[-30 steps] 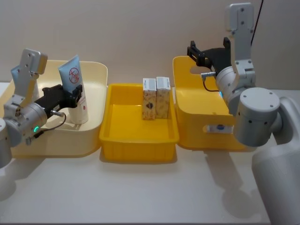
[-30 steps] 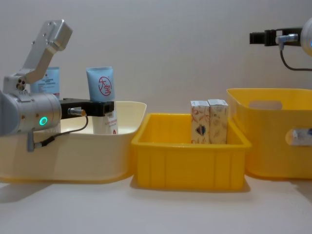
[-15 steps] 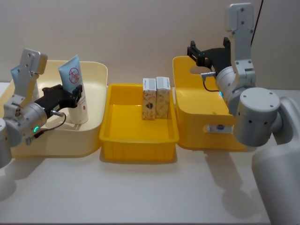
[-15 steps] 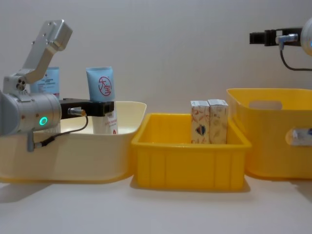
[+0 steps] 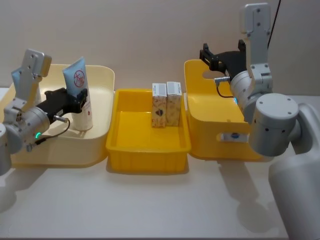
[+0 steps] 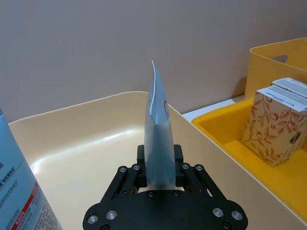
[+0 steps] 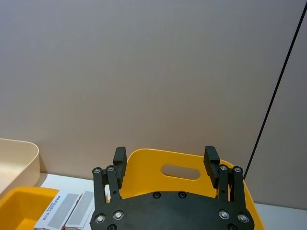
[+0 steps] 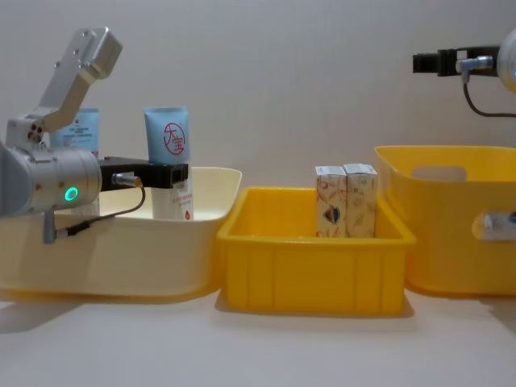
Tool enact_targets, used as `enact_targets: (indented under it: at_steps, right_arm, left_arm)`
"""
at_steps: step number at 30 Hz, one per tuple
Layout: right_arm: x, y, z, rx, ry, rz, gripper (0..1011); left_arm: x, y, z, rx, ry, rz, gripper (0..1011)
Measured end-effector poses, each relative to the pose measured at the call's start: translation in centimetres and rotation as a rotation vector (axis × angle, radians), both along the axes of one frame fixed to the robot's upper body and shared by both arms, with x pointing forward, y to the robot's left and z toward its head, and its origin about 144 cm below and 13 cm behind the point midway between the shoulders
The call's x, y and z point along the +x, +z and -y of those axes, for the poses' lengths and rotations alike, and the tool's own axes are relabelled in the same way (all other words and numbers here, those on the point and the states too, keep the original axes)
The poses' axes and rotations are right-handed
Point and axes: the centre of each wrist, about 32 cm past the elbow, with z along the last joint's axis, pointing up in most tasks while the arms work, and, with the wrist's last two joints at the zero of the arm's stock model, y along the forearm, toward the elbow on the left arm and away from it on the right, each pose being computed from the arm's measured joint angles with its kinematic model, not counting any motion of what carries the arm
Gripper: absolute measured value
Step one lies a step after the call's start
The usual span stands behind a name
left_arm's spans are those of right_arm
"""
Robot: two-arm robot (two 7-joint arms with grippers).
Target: Bimanual collaborative sorting of washing and personal care products
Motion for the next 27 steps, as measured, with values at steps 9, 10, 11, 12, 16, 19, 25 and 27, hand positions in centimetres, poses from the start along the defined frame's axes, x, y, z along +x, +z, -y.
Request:
enact_targets:
  at_steps: [9, 10, 11, 12, 16, 19, 25, 27]
  right_arm:
    - [0.0, 0.0, 0.0, 0.0, 0.0, 0.0, 1001]
    - [0.0, 0.0, 0.0, 0.0, 0.0, 0.0, 1001]
    - [0.0, 0.0, 0.0, 0.0, 0.0, 0.0, 1001]
    - [0.0, 0.0, 0.0, 0.0, 0.0, 0.0, 1001]
    - [0.0, 0.0, 0.0, 0.0, 0.0, 0.0, 1001]
    - [0.0, 0.0, 0.0, 0.0, 0.0, 0.0, 1001]
    - [0.0, 0.0, 0.0, 0.0, 0.0, 0.0, 1001]
    - [0.0, 0.0, 0.0, 0.0, 0.0, 0.0, 1001]
  left_arm:
    - [0.5, 1.1, -0.1, 0.027, -0.012, 0.02, 292]
    - [0.5, 1.2, -0.1, 0.027, -0.014, 0.02, 292]
    - [0.5, 1.2, -0.1, 0.027, -0.016, 0.021, 292]
    - [0.6, 1.3, -0.2, 0.027, -0.02, 0.023, 292]
    - [0.8, 1.7, -0.2, 0.023, -0.032, 0.033, 292]
    - [0.9, 2.0, -0.3, 0.017, -0.04, 0.04, 292]
    - [1.2, 2.8, -0.2, -0.002, -0.064, 0.054, 294]
    - [1.3, 3.1, -0.1, -0.011, -0.072, 0.059, 292]
